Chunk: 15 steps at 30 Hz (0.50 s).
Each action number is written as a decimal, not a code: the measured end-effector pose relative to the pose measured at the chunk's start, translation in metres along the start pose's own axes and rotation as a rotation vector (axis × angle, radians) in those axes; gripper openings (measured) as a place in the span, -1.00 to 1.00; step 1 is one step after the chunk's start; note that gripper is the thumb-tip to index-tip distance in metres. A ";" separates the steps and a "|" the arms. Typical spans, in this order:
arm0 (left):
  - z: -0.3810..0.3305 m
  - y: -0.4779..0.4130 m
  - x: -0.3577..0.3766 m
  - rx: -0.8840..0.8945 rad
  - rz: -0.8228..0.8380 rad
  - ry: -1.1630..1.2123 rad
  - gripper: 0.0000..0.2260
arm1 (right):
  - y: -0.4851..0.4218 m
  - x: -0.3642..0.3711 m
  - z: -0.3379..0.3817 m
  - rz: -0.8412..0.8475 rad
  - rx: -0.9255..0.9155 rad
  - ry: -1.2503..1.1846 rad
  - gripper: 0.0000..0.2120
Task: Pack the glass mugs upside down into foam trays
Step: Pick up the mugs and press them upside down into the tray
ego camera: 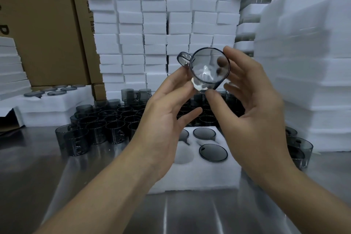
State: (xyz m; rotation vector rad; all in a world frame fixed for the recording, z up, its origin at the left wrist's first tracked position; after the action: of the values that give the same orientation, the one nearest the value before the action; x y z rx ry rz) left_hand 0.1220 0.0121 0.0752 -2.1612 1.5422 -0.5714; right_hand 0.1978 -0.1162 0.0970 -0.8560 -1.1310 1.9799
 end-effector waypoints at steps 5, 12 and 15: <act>0.010 0.003 -0.006 -0.096 -0.052 0.039 -0.64 | -0.001 0.005 -0.017 0.064 0.165 -0.095 -0.43; 0.021 0.006 0.000 -0.206 -0.041 0.071 -0.58 | -0.002 0.005 -0.022 0.086 0.195 0.013 -0.40; 0.028 0.005 0.000 -0.240 -0.079 0.201 -0.54 | -0.003 0.002 -0.018 0.067 0.158 0.048 -0.42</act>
State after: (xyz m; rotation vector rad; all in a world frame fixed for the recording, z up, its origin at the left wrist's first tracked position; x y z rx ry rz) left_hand 0.1330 0.0134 0.0494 -2.4156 1.7123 -0.6775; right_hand 0.2115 -0.1061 0.0920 -0.8636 -0.9159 2.0610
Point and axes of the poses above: each hand's wrist, its own y-axis away from the middle knuckle, its own x-axis out of the palm, z = x × y, the point moved 9 cm from there along -y, towards the middle knuckle, and after that the axes turned 10 degrees about z, right-handed, at the moved point
